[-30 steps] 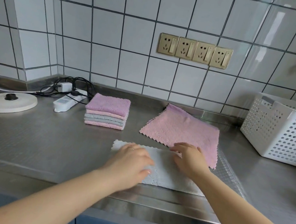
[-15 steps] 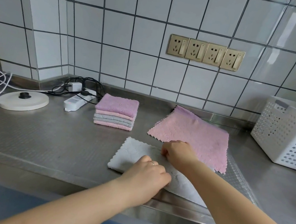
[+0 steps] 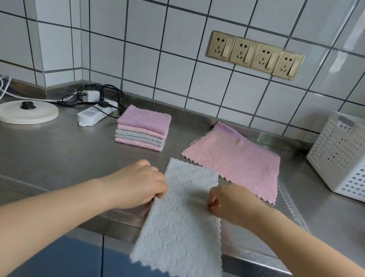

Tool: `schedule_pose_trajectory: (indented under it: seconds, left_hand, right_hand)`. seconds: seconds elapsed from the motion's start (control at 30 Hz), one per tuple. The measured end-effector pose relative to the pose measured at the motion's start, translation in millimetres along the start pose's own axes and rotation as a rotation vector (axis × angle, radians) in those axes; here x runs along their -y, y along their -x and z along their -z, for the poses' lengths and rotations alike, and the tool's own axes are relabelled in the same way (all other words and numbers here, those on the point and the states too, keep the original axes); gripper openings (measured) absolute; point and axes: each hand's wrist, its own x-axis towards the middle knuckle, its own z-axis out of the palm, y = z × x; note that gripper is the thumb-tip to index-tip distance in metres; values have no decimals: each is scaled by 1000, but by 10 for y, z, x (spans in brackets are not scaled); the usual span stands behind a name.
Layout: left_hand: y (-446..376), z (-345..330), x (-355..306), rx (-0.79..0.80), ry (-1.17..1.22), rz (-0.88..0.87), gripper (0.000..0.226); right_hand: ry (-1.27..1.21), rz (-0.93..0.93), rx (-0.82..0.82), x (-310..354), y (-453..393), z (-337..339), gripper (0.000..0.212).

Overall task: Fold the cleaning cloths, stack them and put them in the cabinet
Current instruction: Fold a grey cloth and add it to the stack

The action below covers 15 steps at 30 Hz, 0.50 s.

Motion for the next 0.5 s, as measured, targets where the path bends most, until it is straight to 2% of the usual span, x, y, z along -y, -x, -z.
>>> schedule_pose_trajectory:
  seconds: [0.03, 0.1, 0.17, 0.2, 0.27, 0.37, 0.43, 0.5]
  left_hand:
    - [3, -2, -5, -4, 20, -2, 24]
    - [23, 14, -1, 3, 33, -1, 22]
    - [65, 10, -29, 50, 123, 4, 28]
    - [103, -3, -38, 96, 198, 25, 35]
    - [185, -13, -59, 221, 335, 59, 45]
    - [284, -24, -99, 347, 443, 70, 58]
    - [321, -40, -144, 394, 362, 44, 70]
    - [331, -62, -216, 397, 258, 35, 82]
  right_hand:
    - [-8, 9, -22, -14, 59, -27, 21]
    - [9, 77, -166, -50, 139, -90, 21]
    - [40, 233, -346, -113, 253, -201, 24]
    - [19, 299, -381, -136, 322, -252, 28]
    - [-91, 387, -332, -198, 452, -353, 40]
    - [-270, 405, -164, -281, 613, -415, 57]
    - [-238, 421, -104, -301, 664, -457, 68]
    - [-124, 424, -137, -287, 685, -539, 77]
